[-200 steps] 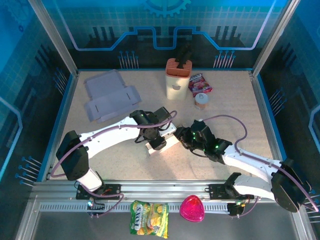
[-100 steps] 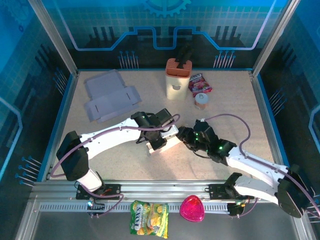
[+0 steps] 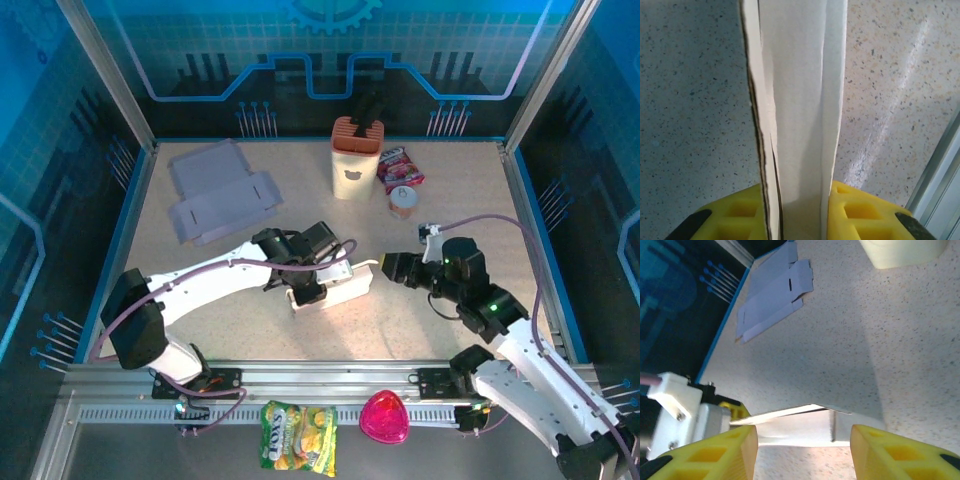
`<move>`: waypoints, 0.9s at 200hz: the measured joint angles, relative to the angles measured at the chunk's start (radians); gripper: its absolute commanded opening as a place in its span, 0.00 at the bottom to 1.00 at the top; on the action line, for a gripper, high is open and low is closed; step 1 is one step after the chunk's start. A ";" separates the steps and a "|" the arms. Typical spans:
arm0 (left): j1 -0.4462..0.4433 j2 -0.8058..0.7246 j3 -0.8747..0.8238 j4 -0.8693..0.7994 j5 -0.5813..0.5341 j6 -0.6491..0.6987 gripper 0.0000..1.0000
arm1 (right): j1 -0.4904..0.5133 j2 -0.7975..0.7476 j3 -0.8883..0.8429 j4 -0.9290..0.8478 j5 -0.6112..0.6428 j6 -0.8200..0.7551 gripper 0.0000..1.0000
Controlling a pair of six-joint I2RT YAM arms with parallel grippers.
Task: Fold the paper box
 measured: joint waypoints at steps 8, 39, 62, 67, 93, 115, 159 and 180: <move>0.000 -0.005 -0.005 -0.003 0.006 0.008 0.24 | -0.008 -0.002 0.000 -0.011 -0.019 -0.045 0.55; 0.000 -0.013 -0.011 -0.011 0.014 0.031 0.24 | -0.018 0.051 0.003 -0.024 -0.105 -0.169 0.57; 0.000 -0.013 -0.014 -0.009 0.014 0.034 0.25 | -0.018 0.143 0.024 -0.023 -0.154 -0.222 0.57; 0.000 -0.013 -0.015 -0.008 0.014 0.037 0.25 | -0.018 0.162 0.031 -0.023 -0.159 -0.230 0.57; 0.000 -0.018 -0.019 -0.006 0.018 0.046 0.25 | -0.018 0.242 0.056 -0.011 -0.186 -0.260 0.57; 0.003 -0.021 -0.023 -0.006 0.020 0.048 0.25 | -0.019 0.277 0.072 -0.002 -0.196 -0.281 0.57; 0.007 -0.024 -0.024 -0.006 0.022 0.048 0.25 | -0.020 0.325 0.081 0.005 -0.227 -0.307 0.52; 0.007 -0.024 -0.024 -0.006 0.023 0.048 0.25 | -0.020 0.331 0.081 0.005 -0.243 -0.307 0.48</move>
